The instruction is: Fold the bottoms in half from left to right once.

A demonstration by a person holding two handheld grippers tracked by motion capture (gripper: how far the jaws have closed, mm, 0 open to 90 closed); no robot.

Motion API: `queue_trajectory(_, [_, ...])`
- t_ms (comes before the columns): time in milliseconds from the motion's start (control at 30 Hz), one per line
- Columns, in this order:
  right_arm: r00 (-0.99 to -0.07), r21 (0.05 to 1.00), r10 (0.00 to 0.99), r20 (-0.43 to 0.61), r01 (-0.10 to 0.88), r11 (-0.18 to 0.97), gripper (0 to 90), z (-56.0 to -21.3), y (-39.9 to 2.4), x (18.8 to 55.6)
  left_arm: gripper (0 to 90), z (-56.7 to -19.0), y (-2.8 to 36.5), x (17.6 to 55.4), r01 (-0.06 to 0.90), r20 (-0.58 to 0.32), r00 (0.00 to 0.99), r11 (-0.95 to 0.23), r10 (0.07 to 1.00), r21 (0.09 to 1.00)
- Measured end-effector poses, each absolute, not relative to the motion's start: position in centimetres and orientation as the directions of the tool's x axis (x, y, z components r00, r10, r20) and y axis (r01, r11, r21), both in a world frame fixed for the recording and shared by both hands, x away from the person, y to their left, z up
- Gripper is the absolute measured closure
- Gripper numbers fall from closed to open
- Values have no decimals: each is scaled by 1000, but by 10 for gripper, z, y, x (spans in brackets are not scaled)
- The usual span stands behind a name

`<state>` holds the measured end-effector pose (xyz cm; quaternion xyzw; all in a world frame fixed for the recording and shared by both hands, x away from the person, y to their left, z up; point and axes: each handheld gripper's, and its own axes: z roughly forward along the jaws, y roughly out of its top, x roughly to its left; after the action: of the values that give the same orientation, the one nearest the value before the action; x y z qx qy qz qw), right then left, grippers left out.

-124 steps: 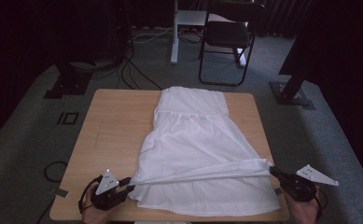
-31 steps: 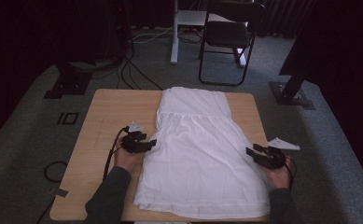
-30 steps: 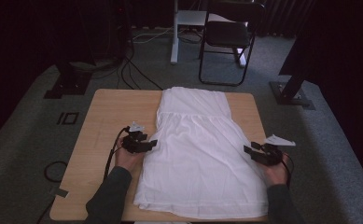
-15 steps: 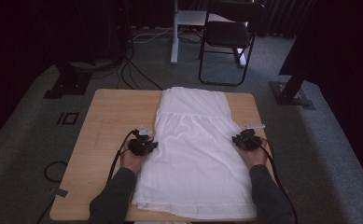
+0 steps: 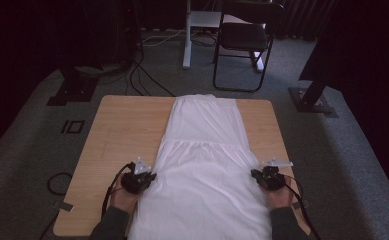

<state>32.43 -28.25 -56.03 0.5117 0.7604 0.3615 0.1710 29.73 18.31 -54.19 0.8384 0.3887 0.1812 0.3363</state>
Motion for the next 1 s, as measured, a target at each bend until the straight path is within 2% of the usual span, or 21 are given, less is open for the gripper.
queue_trajectory(100, [-410, 727, 903, 131, 659, 193, 862, -562, -286, 299, 858, -544, 183, 273, 533, 24, 636, -461, 771, 710])
queue_trajectory(233, [-402, 721, 903, 148, 669, 180, 838, -562, -287, 273, 840, -550, 183, 254, 563, -47, 651, -440, 758, 699])
queue_trajectory(333, [-441, 696, 891, 106, 673, 250, 666, -556, -280, 272, 639, -540, 187, 257, 568, -96, 635, -380, 766, 730])
queue_trajectory(433, [-437, 733, 893, 102, 640, 229, 575, -545, -279, 288, 547, -524, 190, 268, 532, -79, 618, -342, 782, 774])
queue_trajectory(533, [-453, 783, 890, 57, 573, 241, 573, -527, -274, 319, 537, -509, 186, 288, 498, -58, 609, -325, 791, 804])
queue_trajectory(667, [-454, 767, 888, 72, 594, 242, 575, -524, -263, 367, 553, -507, 174, 313, 501, -76, 630, -330, 773, 800])
queue_trajectory(800, [-468, 709, 879, 87, 649, 275, 541, -539, -247, 407, 536, -519, 161, 324, 523, -99, 654, -355, 750, 775])
queue_trajectory(833, [-468, 699, 879, 87, 658, 281, 546, -542, -245, 411, 527, -521, 158, 324, 526, -99, 659, -362, 746, 770])
queue_trajectory(867, [-467, 685, 880, 89, 670, 286, 620, -545, -242, 415, 517, -524, 156, 324, 527, -100, 667, -373, 738, 764])
queue_trajectory(933, [-472, 671, 877, 95, 680, 293, 821, -548, -239, 419, 502, -527, 152, 323, 527, -100, 673, -381, 733, 760])
queue_trajectory(967, [-471, 681, 879, 73, 667, 301, 876, -545, -238, 417, 492, -529, 151, 322, 528, -104, 678, -384, 727, 758])
queue_trajectory(1000, [-475, 697, 878, 54, 648, 307, 886, -540, -237, 413, 482, -531, 149, 320, 526, -109, 688, -389, 718, 756])
